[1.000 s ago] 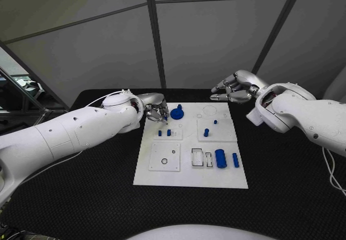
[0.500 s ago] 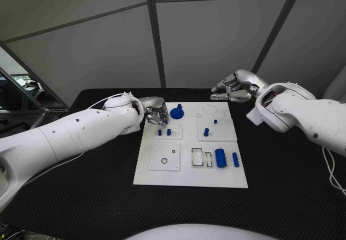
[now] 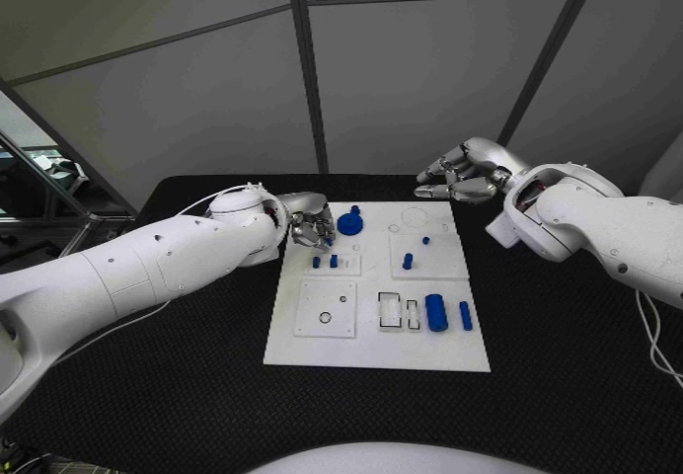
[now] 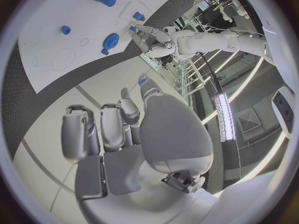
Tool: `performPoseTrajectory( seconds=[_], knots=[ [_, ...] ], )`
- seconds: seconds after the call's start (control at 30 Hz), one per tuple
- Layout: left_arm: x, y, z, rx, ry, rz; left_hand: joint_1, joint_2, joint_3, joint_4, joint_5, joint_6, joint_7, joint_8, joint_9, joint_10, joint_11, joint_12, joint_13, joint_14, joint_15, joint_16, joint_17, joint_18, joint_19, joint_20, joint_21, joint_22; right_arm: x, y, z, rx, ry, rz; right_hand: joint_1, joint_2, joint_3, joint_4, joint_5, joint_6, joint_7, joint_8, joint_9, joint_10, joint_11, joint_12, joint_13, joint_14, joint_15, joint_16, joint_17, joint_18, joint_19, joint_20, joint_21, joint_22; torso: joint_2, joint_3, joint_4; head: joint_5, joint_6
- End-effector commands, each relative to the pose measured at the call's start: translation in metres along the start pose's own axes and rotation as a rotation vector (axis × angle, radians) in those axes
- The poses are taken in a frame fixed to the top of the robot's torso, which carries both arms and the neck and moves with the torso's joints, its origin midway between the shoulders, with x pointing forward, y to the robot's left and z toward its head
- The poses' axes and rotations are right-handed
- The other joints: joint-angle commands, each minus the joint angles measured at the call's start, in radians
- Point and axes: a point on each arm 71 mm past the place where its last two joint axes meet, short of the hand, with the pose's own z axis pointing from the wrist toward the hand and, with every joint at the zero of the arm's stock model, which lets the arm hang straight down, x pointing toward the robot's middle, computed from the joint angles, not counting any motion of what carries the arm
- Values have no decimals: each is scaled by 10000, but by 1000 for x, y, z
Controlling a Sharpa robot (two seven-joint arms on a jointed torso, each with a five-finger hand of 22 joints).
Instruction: Assemble the parts on the task board
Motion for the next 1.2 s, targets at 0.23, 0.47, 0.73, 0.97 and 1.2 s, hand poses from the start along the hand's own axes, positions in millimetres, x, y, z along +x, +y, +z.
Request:
performPoseTrajectory(
  seconds=[0.23,0.47,0.73,0.97,1.2],
  knots=[
    [2,1,3,-136,85,-35,-77,0,60,-13,-58,-1,-2,-25,-3,29,36,-70,-16,16,6,6,-20,-338,-24,14,-45,3,0,2,1,-139,37,11,-45,9,-12,34,25,-61,24,-39,12,-9,3,-4,12,192,-34,-17,14,99,-35,-24,-10,617,0,-1,-3,-25,-2],
    [3,1,4,-195,173,-35,-77,0,60,-13,-58,-1,-2,-25,-3,29,36,-70,-16,16,6,6,-20,-338,-24,14,-45,3,0,2,1,-140,43,11,-45,9,-12,34,25,-61,24,-39,12,-9,3,-4,12,192,-34,-17,14,99,-35,-24,-10,617,-1,-3,-1,-23,-11],
    [4,3,5,-304,335,-31,-71,-23,85,-35,-68,-49,23,-46,-29,-7,60,-95,-28,-20,20,-29,-81,-326,-82,21,-118,-42,0,2,0,-132,47,10,-45,9,-12,34,25,-61,24,-39,12,-9,3,-4,12,192,-34,-17,14,99,-35,-24,-10,617,-5,-1,-6,-22,-17],
    [3,3,5,-323,261,-35,-327,-428,55,6,-85,-1416,-5,-109,-461,-84,60,-155,-60,2,43,101,-33,-333,-35,59,-98,21,0,2,0,-106,41,6,-46,21,-12,33,24,-54,23,-36,19,-40,2,-52,-47,185,-36,-61,-37,113,-63,-26,-58,559,-6,1,5,-35,-19],
    [3,4,4,-371,192,-37,-425,-624,34,73,-96,-1954,-142,-91,-680,-178,86,-203,-77,-48,55,58,-155,-324,-64,65,-215,-40,-1,1,0,-93,34,2,-46,15,-14,31,23,-59,24,-39,18,-106,3,-159,-152,177,-36,-87,-71,117,-72,-26,-71,542,-7,0,0,-33,-23]
  ],
)
